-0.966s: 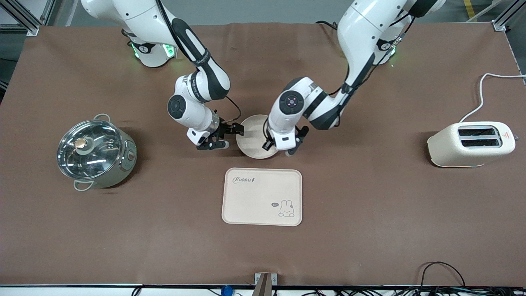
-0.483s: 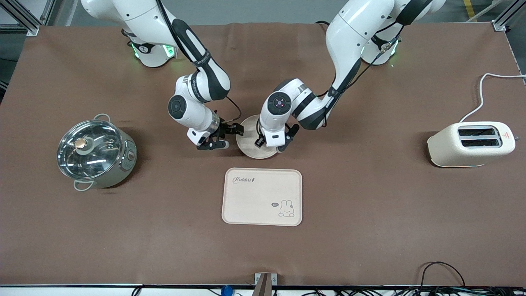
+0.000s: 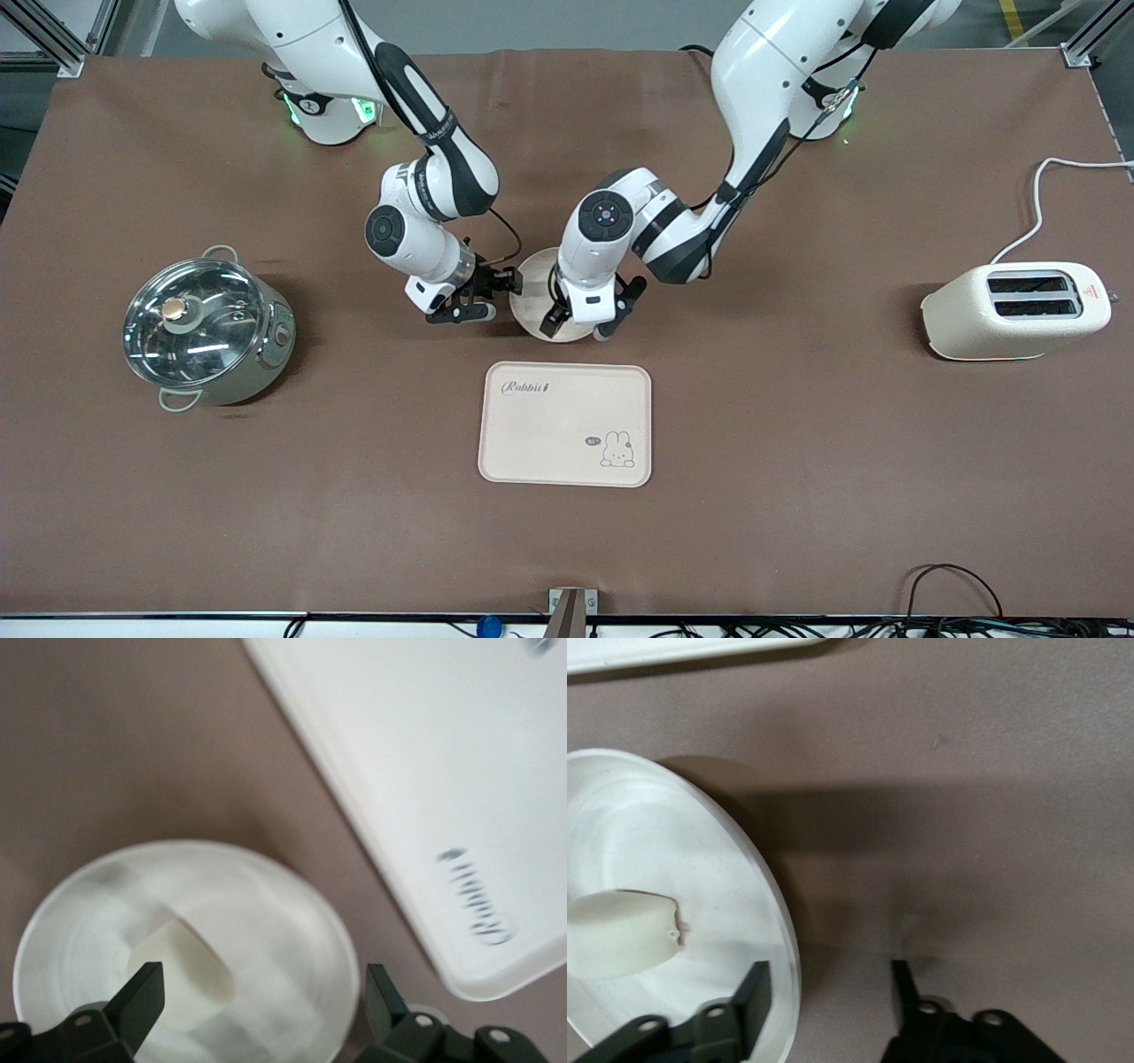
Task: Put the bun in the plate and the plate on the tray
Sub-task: 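Open the left gripper onto the plate and raise it away, then slide the plate with the right gripper onto the white tray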
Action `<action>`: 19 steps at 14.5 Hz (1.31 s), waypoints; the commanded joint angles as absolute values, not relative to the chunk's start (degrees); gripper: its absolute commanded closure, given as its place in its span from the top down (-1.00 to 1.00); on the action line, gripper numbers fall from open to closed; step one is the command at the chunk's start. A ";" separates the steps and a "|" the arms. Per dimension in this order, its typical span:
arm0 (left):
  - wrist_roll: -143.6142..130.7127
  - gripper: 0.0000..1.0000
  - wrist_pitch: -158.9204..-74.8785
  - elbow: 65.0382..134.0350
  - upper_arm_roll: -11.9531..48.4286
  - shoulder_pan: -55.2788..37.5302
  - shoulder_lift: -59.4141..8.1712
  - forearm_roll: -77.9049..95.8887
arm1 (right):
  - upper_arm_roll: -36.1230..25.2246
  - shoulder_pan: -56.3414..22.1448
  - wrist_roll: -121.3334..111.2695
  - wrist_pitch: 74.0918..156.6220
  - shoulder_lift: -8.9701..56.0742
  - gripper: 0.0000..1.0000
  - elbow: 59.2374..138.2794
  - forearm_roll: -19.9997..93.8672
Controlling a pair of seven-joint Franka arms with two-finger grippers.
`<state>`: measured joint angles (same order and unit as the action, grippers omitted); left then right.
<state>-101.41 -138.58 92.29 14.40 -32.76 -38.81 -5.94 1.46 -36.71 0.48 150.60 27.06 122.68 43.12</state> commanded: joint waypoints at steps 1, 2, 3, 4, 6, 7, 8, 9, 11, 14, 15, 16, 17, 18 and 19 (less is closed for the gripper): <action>-97.50 1.00 -133.43 93.34 14.33 -26.66 -31.14 -12.72 | 1.05 -37.53 0.26 151.26 27.16 -0.44 122.52 45.00; -93.29 1.00 -132.37 93.25 14.41 -24.54 -29.20 -13.35 | 1.05 -37.53 0.26 151.26 27.16 -0.47 122.52 45.00; -88.03 1.00 -132.02 93.16 14.50 -22.35 -27.61 -13.36 | 1.05 -37.53 0.26 151.17 27.16 -0.54 122.43 45.00; -82.32 1.00 -131.49 93.16 14.50 -20.41 -26.03 -13.27 | 1.05 -37.44 0.26 151.17 27.16 -0.63 122.43 45.00; -71.33 1.00 -128.86 93.08 14.50 -16.54 -22.96 -13.36 | 1.05 -37.53 0.35 151.26 27.16 -0.77 122.34 45.09; -67.02 1.00 -127.46 92.99 14.41 -14.96 -21.63 -13.27 | 1.05 -37.53 0.35 151.26 27.16 -0.82 122.34 45.09; -62.27 1.00 -124.74 92.55 14.50 -12.77 -20.32 -13.36 | 1.05 -37.53 0.35 151.26 27.07 -0.88 122.34 45.09; -57.35 1.00 -121.58 91.94 14.50 -10.92 -19.35 -13.36 | 1.05 -37.53 0.26 151.26 27.16 -0.93 122.34 45.00; -47.33 1.00 -115.43 90.45 14.50 -7.58 -17.06 -12.92 | 1.05 -37.53 0.35 151.26 27.07 -0.98 122.34 45.17; -37.82 1.00 -108.57 89.91 14.76 -3.26 -12.59 -12.39 | 1.06 -36.91 1.23 150.47 26.02 -0.99 121.56 50.26; -34.75 1.00 -106.54 89.56 14.68 -2.38 -11.09 -12.31 | 1.05 -36.91 1.32 150.56 25.84 -0.99 120.60 50.53; -31.24 1.00 -104.26 88.78 14.68 -1.50 -9.94 -11.70 | 0.97 -36.91 1.06 150.56 26.10 -0.99 118.32 50.54; -27.37 1.00 -101.37 87.55 14.68 -0.19 -8.97 -9.95 | 0.79 -37.18 0.97 150.64 26.36 -0.99 115.95 50.54; -23.85 1.00 -99.16 86.84 14.33 0.61 -7.66 -7.76 | 0.79 -36.83 0.97 150.73 27.50 -0.99 112.88 50.45; -20.25 1.00 -98.01 87.10 13.28 0.62 -5.73 -6.08 | 0.44 -36.65 0.79 150.56 30.21 -0.99 109.28 49.93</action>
<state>-26.67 -101.37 87.38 13.97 -0.34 -9.07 -9.17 0.97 -36.75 0.86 151.03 27.21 115.44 48.89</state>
